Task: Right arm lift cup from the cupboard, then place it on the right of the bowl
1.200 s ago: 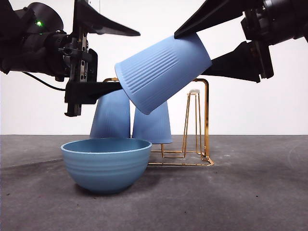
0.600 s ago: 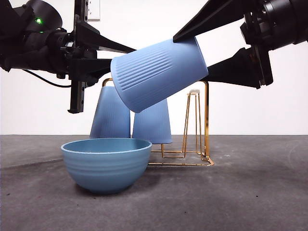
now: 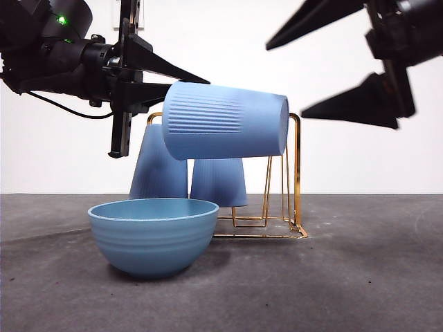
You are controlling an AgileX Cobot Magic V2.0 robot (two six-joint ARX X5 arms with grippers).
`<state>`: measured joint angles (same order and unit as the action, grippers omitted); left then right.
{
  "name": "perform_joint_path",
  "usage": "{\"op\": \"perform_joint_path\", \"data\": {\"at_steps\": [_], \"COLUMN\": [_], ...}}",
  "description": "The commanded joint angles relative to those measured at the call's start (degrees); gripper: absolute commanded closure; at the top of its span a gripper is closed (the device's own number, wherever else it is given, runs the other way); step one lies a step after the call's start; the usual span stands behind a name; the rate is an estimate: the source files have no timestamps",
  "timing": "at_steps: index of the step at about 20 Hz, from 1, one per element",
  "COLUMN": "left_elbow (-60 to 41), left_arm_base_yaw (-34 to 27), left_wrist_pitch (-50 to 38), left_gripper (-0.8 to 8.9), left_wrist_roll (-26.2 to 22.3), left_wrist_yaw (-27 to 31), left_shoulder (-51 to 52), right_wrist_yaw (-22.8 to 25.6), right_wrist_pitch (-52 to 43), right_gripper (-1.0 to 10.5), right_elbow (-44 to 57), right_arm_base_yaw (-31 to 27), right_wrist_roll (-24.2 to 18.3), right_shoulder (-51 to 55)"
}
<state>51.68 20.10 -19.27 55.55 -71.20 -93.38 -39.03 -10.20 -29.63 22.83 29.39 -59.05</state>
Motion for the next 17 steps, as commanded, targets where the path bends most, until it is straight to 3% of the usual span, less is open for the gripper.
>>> {"op": "perform_joint_path", "data": {"at_steps": [1,5,9,11,13,17], "left_elbow": [1.7,4.9,8.3,10.5,13.5,21.8], "left_arm_base_yaw": [1.5,5.1,9.3,11.7,13.9,18.3], "left_wrist_pitch": [-0.8,-1.1,1.6,8.3,19.0,38.8], "left_gripper": [8.05,8.04,8.03,8.03,8.03,8.03], "left_wrist_roll": [0.2,0.3,-1.3,-6.4,-14.5,-29.7], "left_wrist_yaw": [0.4,2.8,5.7,9.9,16.0,30.2], "left_shoulder": [-0.7,-0.7,-0.7,-0.7,-0.7,-0.7], "right_wrist_yaw": [0.0,0.5,7.7,12.2,15.2,17.6], "right_wrist_pitch": [3.9,13.8,38.4,50.1,57.0,60.2], "right_gripper": [4.8,4.8,4.8,4.7,4.7,4.7], "right_elbow": [-0.8,-1.8,-10.4,-15.8,-19.8,-23.7], "right_arm_base_yaw": [-1.7,-4.7,-5.4,-5.4,-5.4,-5.4], "right_wrist_roll": [-1.4,-0.9,-5.1,-9.1,-12.2,-13.8], "right_shoulder": [2.1,9.5,15.1,16.0,16.9,20.2]}}
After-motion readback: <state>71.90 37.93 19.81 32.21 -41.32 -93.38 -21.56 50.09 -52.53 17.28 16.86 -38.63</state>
